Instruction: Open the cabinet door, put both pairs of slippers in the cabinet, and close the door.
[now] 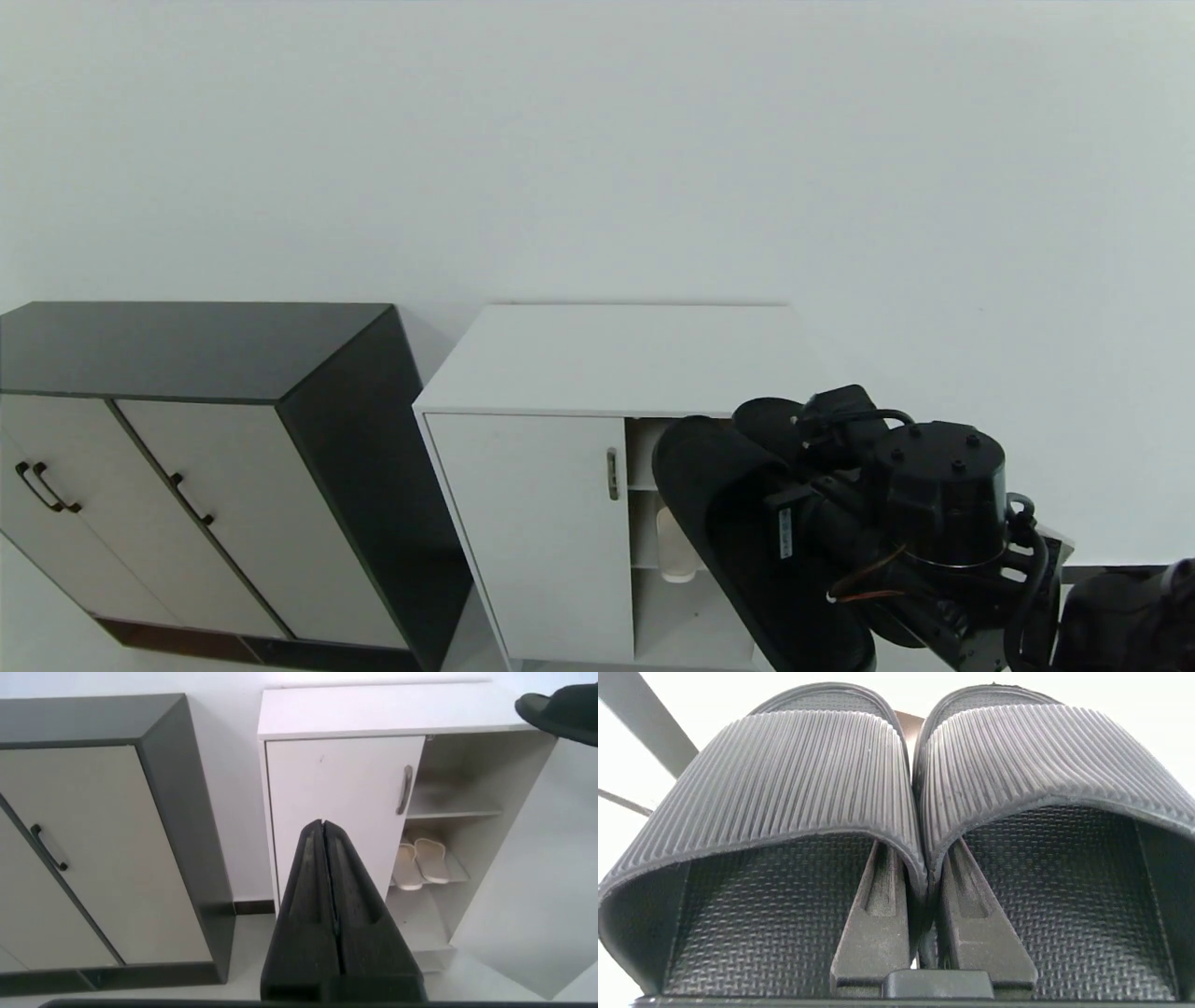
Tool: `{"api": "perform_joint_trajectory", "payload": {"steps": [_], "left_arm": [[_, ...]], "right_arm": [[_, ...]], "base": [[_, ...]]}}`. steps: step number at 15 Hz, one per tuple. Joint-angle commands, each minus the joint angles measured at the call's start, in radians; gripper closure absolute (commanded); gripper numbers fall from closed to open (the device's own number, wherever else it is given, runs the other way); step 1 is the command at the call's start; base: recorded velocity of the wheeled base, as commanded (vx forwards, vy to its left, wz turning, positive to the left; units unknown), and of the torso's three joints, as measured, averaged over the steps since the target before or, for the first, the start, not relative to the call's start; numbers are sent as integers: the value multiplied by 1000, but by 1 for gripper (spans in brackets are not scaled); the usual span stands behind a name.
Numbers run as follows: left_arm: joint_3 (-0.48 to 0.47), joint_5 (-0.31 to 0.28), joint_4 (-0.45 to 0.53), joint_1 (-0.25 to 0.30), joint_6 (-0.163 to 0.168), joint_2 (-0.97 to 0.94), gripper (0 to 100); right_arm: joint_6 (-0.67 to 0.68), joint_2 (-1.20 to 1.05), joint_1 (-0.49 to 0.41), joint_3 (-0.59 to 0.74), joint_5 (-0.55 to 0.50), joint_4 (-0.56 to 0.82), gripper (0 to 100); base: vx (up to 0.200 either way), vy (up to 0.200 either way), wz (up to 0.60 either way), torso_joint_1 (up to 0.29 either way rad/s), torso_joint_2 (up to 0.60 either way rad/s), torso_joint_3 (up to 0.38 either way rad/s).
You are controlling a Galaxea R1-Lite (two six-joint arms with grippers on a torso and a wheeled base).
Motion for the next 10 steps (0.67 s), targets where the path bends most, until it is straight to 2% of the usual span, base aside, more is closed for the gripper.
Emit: {"api": "perform_joint_trajectory", "payload": {"steps": [1,6,10], "left_arm": [[0,0,1,0,0,2,100],[0,0,1,0,0,2,100],[0,2,-1,0,0,2,100]], "right_arm": [[0,6,1,0,-1,0,100],[2,19,-1,0,-1,-2,100],[0,23,-1,0,-1,0,100]], "base": [[0,0,0,-149,349,198],[0,0,0,-173,397,214],[0,0,0,-232,541,303]]}}
